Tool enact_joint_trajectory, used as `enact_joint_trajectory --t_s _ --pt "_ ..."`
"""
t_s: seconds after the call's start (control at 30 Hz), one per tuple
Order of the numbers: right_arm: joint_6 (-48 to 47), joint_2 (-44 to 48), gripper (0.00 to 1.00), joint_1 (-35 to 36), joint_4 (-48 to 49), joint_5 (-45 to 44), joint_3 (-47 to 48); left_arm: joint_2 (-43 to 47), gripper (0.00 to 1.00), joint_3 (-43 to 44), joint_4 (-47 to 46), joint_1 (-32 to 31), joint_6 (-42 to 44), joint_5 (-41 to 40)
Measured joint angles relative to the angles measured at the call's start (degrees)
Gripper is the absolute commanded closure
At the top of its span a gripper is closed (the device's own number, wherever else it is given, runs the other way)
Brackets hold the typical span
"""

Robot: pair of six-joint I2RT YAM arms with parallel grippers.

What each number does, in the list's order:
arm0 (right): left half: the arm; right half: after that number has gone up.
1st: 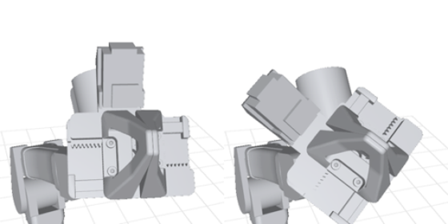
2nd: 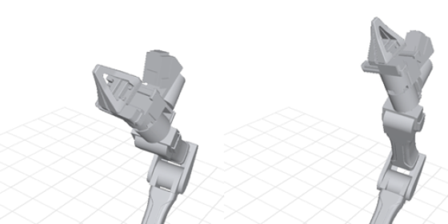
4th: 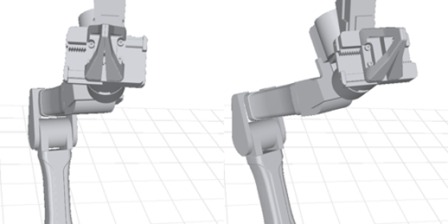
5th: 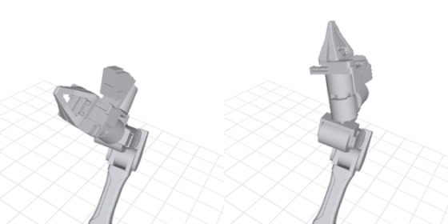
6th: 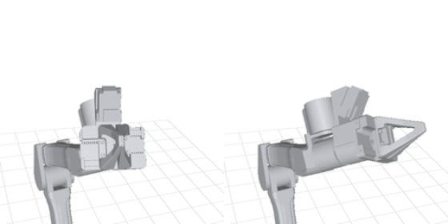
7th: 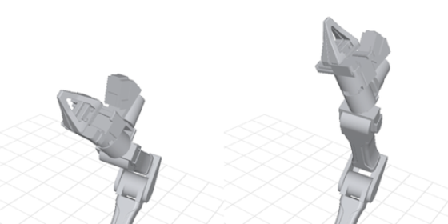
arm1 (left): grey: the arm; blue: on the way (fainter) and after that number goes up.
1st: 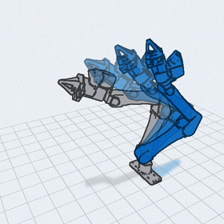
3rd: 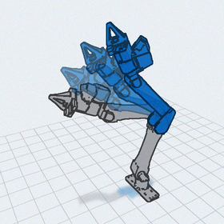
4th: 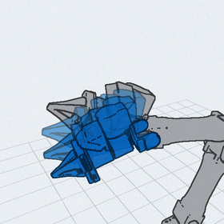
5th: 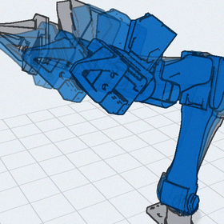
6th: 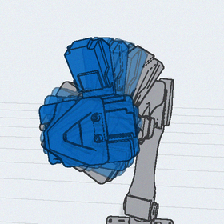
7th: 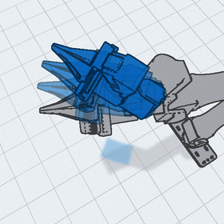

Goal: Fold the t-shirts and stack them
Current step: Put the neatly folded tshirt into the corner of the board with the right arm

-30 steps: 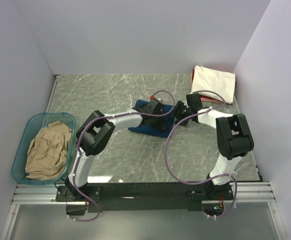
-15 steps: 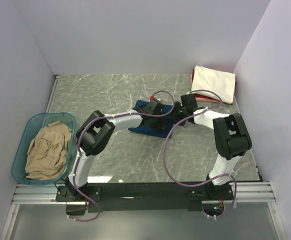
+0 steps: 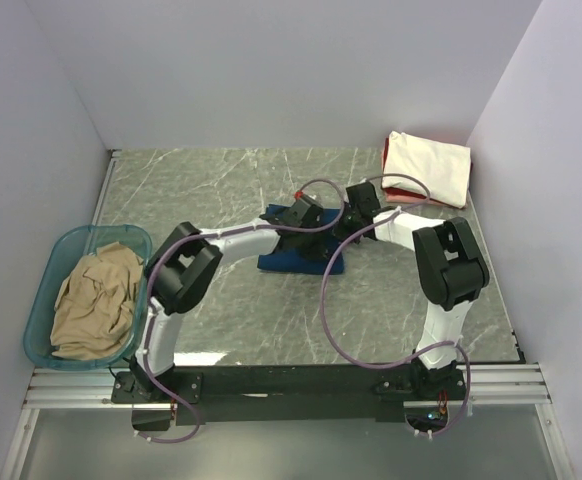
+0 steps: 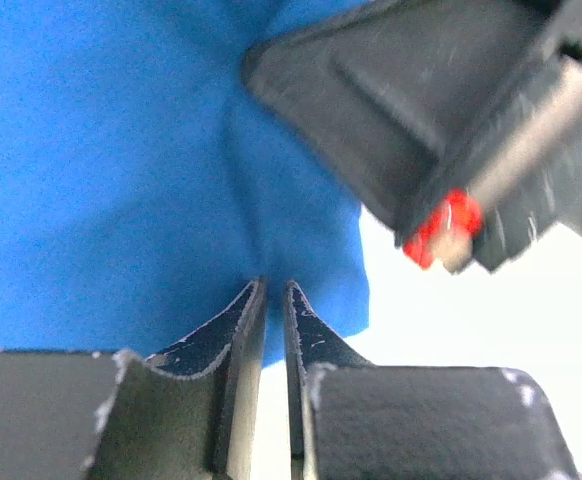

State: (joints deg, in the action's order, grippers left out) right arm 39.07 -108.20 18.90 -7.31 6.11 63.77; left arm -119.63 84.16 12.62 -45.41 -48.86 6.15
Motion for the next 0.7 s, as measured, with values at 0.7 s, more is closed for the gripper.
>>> enact_joint_trajectory --t_s 0.7 --pt "-17.9 -7.87 1.0 0.7 -27.71 -22.14 32.46 55.69 0.82 -28.46 15.82 10.54 8.76 -6.21"
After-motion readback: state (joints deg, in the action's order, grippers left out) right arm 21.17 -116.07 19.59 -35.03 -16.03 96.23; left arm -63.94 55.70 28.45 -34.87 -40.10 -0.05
